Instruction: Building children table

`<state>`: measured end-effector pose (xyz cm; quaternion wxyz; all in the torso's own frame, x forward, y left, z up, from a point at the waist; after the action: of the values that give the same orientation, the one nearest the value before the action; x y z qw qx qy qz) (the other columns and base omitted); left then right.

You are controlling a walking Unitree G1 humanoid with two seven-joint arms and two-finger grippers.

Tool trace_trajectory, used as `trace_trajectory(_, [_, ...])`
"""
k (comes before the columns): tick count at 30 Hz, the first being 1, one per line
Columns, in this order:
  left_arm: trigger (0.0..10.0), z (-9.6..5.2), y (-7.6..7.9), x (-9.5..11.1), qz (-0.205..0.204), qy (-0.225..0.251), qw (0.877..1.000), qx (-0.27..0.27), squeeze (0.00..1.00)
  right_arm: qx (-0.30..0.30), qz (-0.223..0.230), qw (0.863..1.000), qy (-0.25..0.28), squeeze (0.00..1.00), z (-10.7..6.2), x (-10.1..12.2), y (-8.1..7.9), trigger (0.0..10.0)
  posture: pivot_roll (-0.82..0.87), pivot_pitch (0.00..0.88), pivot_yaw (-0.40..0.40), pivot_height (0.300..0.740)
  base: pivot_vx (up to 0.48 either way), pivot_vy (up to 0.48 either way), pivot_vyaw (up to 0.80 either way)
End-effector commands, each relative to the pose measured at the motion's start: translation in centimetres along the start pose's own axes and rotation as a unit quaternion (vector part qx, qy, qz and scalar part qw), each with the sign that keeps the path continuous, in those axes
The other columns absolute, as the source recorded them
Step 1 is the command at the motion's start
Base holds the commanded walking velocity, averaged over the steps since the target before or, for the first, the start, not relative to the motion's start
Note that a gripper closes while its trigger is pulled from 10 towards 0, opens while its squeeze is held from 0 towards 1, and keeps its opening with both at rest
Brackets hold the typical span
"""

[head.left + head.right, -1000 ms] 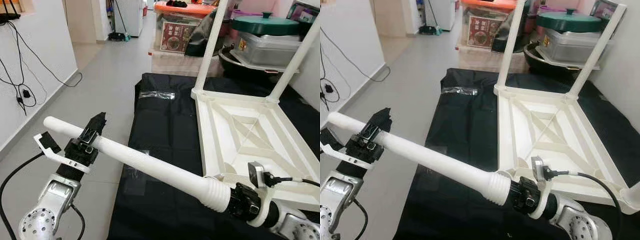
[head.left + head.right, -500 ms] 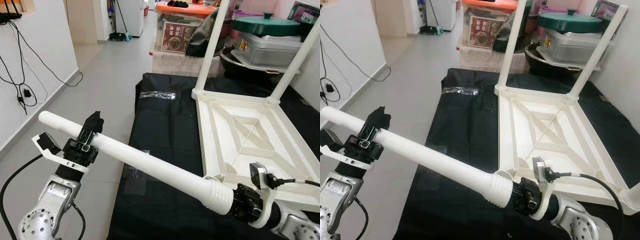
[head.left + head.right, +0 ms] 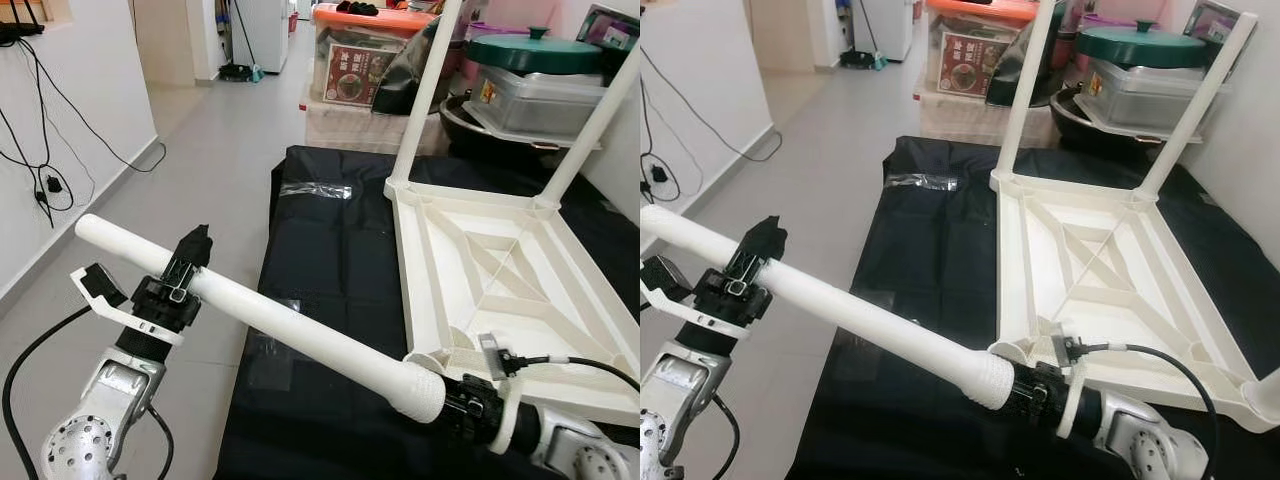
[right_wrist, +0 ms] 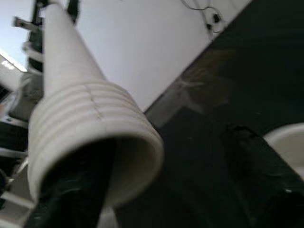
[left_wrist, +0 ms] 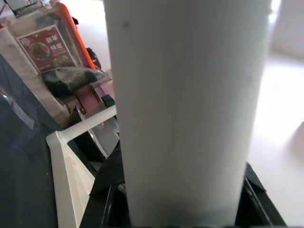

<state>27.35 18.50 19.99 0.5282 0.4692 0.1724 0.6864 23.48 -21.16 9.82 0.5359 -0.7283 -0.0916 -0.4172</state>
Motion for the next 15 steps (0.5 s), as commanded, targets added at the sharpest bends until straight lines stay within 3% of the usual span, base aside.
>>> trace_trajectory(1, [0.0,0.1,0.3,0.6,0.015,0.013,1.000,0.000,0.00,-0.035,-0.007,0.999,0.008,1.00,-2.1,0.4,0.9,10.0,-0.05,0.000,-0.098,0.740,0.000,0.000,0.00])
trace_trajectory(8, [0.0,0.0,0.3,0.6,0.015,0.014,1.000,0.000,0.00,-0.056,-0.012,0.998,0.010,1.00,-3.1,0.5,1.4,10.0,-0.06,0.000,-0.094,0.740,0.000,0.000,0.00])
trace_trajectory(9, [0.0,0.1,0.2,0.5,0.014,0.013,1.000,0.001,0.00,-0.084,-0.024,0.996,0.025,1.00,-4.3,1.7,2.0,10.0,-0.06,0.000,-0.090,0.740,0.000,0.000,0.00])
trace_trajectory(10, [0.0,0.1,0.2,0.5,0.014,0.013,1.000,0.001,0.00,-0.084,-0.024,0.996,0.025,1.00,-4.3,1.7,2.0,10.0,-0.06,0.000,-0.090,0.740,0.000,0.000,0.00])
trace_trajectory(11, [0.0,0.4,0.2,0.2,0.014,0.009,1.000,-0.002,0.00,-0.116,-0.062,0.989,0.067,1.00,-5.2,4.7,2.2,10.0,-0.07,0.000,-0.082,0.740,0.000,0.000,0.00])
trace_trajectory(14, [0.0,0.4,0.2,0.2,0.014,0.009,1.000,-0.002,0.00,-0.116,-0.062,0.989,0.067,1.00,-5.2,4.7,2.2,10.0,-0.07,0.000,-0.082,0.740,0.000,0.000,0.00])
trace_trajectory(15, [0.0,0.5,0.2,0.1,0.014,0.007,1.000,-0.003,0.00,-0.122,-0.077,0.986,0.083,1.00,-5.2,5.8,2.1,10.0,-0.07,0.000,-0.082,0.740,0.000,0.000,0.00])
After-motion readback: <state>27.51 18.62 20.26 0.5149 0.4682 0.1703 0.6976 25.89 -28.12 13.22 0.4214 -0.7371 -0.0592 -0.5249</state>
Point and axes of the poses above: a point about 5 cm out from each wrist's last joint towards the gripper, its own z axis pointing out of the wrist towards the gripper, its own x axis along the axis of the wrist's last joint, y = z × x, the point moved 2 cm from there along z, pointing out of the wrist towards the gripper, and after that the axes turned 9 degrees about z, right-handed, at the moved point
